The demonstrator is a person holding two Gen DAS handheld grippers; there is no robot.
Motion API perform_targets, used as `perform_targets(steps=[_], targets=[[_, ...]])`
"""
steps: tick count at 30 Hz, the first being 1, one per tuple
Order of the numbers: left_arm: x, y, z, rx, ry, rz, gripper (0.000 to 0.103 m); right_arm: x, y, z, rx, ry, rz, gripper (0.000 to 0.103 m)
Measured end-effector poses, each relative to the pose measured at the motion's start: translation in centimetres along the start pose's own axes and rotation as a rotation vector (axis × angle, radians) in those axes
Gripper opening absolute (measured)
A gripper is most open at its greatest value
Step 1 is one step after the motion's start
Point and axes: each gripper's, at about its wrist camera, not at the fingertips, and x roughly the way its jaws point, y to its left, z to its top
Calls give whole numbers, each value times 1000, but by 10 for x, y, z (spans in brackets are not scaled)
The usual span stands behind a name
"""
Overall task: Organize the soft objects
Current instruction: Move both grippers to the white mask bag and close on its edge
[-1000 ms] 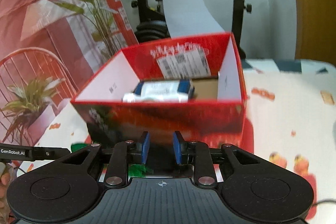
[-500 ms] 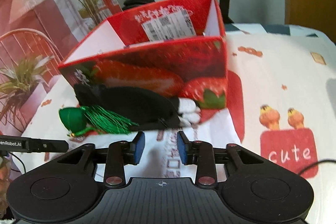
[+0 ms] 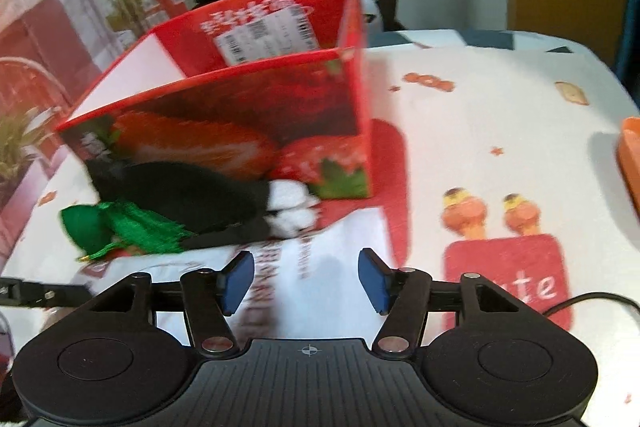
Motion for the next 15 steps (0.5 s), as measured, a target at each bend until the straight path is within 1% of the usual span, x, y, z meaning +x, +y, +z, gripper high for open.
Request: perform_targets(steps=[1, 2, 3, 4, 8, 11, 12, 15], targets=[[2, 1, 0, -6, 4, -3, 41, 0, -2, 2, -7, -3, -22, 56], [3, 2, 0, -10, 6, -4, 41, 0, -3, 3, -17, -8, -33, 60], [3, 2, 1, -12, 7, -4, 41, -1, -3, 4, -29, -11, -39, 62], [3, 3, 1, -14, 7, -7, 41, 0, -5, 4, -31, -8, -36, 62], [5, 10, 3, -53, 11, -29, 44, 11, -14, 3, 34, 49, -2, 62], [7, 13, 4, -74, 22, -40, 44, 19, -22, 2, 126, 102, 74, 63], [8, 13, 6, -74, 28, -41, 44, 22, -22, 2, 138, 112, 88, 64], [11, 13, 13, -73, 41, -49, 45, 27, -18, 5, 115, 124, 91, 64]])
